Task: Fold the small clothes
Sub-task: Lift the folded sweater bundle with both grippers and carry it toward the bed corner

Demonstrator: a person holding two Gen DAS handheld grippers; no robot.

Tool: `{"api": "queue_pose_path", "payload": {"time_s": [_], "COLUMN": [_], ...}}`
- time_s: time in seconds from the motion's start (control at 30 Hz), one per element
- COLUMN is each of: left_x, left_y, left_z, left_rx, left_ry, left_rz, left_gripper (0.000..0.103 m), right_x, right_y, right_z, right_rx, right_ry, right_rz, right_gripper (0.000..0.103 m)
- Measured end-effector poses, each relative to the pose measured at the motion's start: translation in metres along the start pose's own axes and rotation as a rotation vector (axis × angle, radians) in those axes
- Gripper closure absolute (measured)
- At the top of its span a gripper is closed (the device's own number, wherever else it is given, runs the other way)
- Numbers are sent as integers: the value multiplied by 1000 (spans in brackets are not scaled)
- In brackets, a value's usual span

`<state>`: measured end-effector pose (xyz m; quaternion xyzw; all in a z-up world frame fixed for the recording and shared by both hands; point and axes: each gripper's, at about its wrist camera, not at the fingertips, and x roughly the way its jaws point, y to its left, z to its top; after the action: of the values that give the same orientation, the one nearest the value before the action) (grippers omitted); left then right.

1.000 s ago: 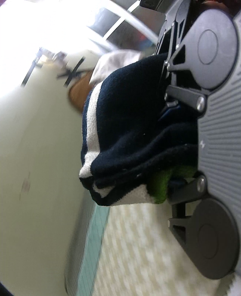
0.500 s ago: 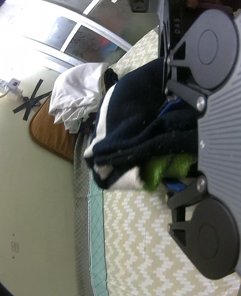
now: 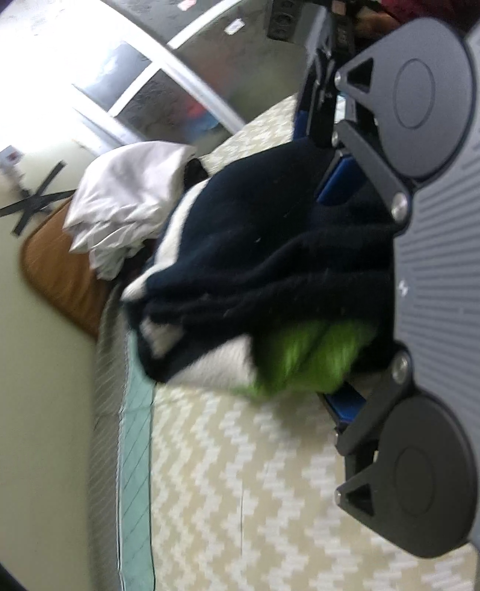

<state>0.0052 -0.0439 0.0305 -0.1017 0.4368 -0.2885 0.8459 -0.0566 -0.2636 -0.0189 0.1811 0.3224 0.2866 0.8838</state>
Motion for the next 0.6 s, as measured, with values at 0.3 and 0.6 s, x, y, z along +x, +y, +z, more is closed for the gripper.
{"api": "queue_pose_path", "payload": {"time_s": [0.3,0.6], "left_x": [9,7], "left_y": [1,-4], "left_z": [0,-3], "left_rx": [13,33], "left_ry": [-18,-76], "left_rz": [-33,9], "left_gripper": [0,35], "right_x": [0,58], "right_y": [-6,20], "right_z": [-1,1], "right_rx": [60,77], "right_ry": [28,80], "right_rz": [38,85], "right_gripper": [19,51]}}
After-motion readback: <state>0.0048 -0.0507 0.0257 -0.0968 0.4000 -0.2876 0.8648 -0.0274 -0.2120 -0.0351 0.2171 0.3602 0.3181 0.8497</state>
